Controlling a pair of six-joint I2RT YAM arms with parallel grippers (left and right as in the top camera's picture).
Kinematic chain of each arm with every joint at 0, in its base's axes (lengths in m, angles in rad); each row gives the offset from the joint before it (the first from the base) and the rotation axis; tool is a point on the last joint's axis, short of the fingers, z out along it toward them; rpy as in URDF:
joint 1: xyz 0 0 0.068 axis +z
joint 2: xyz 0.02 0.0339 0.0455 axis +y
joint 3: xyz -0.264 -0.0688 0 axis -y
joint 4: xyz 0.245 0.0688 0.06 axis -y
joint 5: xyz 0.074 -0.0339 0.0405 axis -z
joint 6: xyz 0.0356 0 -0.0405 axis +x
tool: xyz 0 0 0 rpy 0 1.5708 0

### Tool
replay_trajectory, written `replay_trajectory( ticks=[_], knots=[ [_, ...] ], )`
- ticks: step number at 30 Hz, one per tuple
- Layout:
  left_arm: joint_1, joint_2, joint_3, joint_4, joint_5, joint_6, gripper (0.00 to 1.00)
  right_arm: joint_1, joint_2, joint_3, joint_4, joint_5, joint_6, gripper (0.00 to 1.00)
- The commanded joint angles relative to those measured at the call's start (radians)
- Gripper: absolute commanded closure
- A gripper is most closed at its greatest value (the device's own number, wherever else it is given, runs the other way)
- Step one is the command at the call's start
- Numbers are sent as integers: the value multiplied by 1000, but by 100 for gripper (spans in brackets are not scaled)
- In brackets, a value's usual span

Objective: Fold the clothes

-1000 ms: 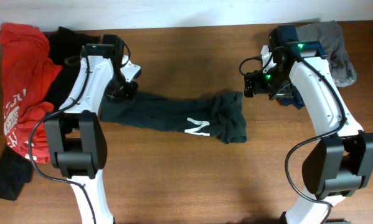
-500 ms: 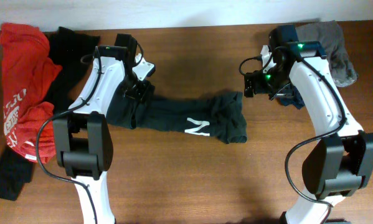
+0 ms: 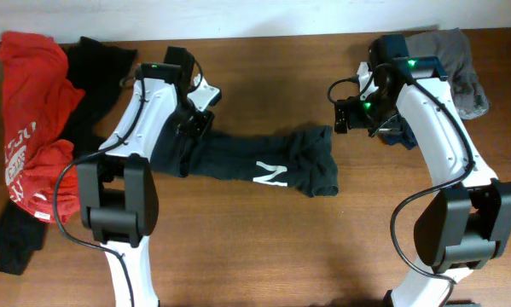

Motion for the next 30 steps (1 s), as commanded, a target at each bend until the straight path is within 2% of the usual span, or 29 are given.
replay_trajectory(
  ticks=[1, 2, 7, 10, 13, 14, 17, 18, 30],
  knots=[
    [-2, -4, -6, -8, -100, -29, 71, -4, -17, 10, -6, 2, -1, 8],
    [-2, -4, -6, -13, -114, -29, 70, -4, -17, 10, -6, 2, -1, 8],
    [-2, -4, -6, -26, -123, -29, 49, -4, -17, 10, -6, 2, -1, 8],
    [-3, -4, -6, -26, -122, -29, 48, -4, -17, 10, -6, 2, -1, 8],
    [-3, -4, -6, -26, -122, -29, 60, -4, -17, 10, -6, 2, -1, 8],
    [-3, -4, -6, -26, -122, -29, 67, -4, -17, 10, -6, 2, -1, 8],
    [-4, -4, -6, -23, -118, -29, 96, -4, -17, 10, -5, 2, -1, 8],
    [-5, -4, -6, -23, -118, -30, 99, -4, -17, 10, -5, 2, -1, 8],
    [-41, -4, 16, 64, -96, -131, 99, -4, -17, 10, -5, 2, -1, 8]
  ],
)
